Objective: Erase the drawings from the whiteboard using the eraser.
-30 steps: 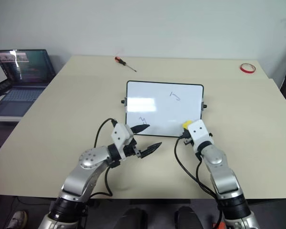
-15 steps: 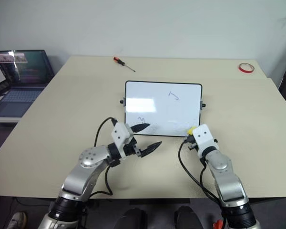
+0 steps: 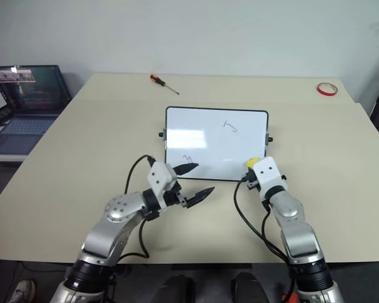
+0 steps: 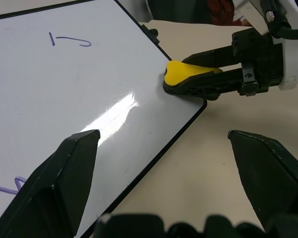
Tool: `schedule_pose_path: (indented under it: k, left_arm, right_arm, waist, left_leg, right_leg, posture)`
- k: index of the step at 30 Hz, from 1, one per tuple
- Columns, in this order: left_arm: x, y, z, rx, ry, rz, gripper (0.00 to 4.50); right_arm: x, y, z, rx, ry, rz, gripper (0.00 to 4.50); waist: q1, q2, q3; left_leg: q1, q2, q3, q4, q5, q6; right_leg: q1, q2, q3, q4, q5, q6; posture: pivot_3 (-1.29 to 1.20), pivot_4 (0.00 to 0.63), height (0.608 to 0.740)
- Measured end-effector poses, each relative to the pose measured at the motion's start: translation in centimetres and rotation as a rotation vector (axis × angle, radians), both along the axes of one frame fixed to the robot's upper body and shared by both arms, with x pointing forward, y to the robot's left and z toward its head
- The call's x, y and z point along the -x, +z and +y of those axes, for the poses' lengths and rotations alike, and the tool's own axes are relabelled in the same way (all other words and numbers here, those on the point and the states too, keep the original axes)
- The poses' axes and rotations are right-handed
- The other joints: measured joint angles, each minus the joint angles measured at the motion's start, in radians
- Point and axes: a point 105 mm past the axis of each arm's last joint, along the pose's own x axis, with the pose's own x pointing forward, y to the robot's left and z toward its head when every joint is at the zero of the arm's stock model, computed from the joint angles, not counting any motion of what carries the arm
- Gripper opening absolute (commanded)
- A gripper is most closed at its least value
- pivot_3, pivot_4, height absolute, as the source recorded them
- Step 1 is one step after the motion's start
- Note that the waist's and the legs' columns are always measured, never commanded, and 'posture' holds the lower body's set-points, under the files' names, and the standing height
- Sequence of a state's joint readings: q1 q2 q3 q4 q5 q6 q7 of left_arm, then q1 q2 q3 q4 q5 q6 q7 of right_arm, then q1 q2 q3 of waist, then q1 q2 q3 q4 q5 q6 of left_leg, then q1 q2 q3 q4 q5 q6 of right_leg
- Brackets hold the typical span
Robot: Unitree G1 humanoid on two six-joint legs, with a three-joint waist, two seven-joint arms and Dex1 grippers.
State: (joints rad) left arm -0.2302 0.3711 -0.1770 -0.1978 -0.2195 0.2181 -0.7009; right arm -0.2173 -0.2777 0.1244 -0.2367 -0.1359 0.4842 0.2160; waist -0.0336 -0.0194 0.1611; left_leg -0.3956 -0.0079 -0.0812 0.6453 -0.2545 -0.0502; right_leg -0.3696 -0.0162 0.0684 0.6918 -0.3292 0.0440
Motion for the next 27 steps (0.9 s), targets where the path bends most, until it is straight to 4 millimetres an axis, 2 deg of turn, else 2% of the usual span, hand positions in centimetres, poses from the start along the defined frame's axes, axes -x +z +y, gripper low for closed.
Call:
schedule_pose_path:
  k: [6, 11, 18, 27]
  left_arm:
    - [0.0, -0.1, 0.1, -0.006, -0.001, 0.010, 4.50]
    - [0.1, -0.2, 0.1, -0.009, -0.005, 0.014, 4.50]
    - [0.0, -0.1, 0.1, -0.006, 0.001, 0.010, 4.50]
    - [-1.3, 1.9, 0.9, 0.051, 0.154, -0.134, 4.50]
  right_arm:
    - [1.2, -1.0, -1.1, 0.077, -0.014, 0.078, 1.30]
    - [2.1, -1.8, -1.5, 0.079, -0.033, 0.123, 1.30]
    - [2.3, -1.9, -1.8, 0.014, -0.039, 0.108, 1.30]
    - [2.0, -1.5, -2.4, -0.025, -0.032, 0.039, 1.30]
  waist:
    - [0.001, -0.001, 0.000]
    - [0.001, -0.001, -0.001]
    - [0.001, -0.001, 0.000]
    - [0.002, -0.001, 0.000]
  left_leg:
    - [0.001, 0.000, -0.001, 0.000, 0.000, 0.000]
    - [0.003, 0.000, 0.000, 0.000, 0.000, 0.000]
    - [0.002, 0.000, 0.000, 0.000, 0.000, 0.000]
    - [0.001, 0.000, 0.000, 0.000, 0.000, 0.000]
  right_leg:
    - [0.002, 0.000, -0.001, 0.000, 0.000, 0.000]
    - [0.003, 0.000, 0.000, 0.000, 0.000, 0.000]
    - [0.002, 0.000, 0.000, 0.000, 0.000, 0.000]
    - [0.001, 0.000, 0.000, 0.000, 0.000, 0.000]
  posture:
    - [0.00, 0.150, 0.740]
    - [0.00, 0.150, 0.740]
    - [0.00, 0.150, 0.740]
    - [0.00, 0.150, 0.740]
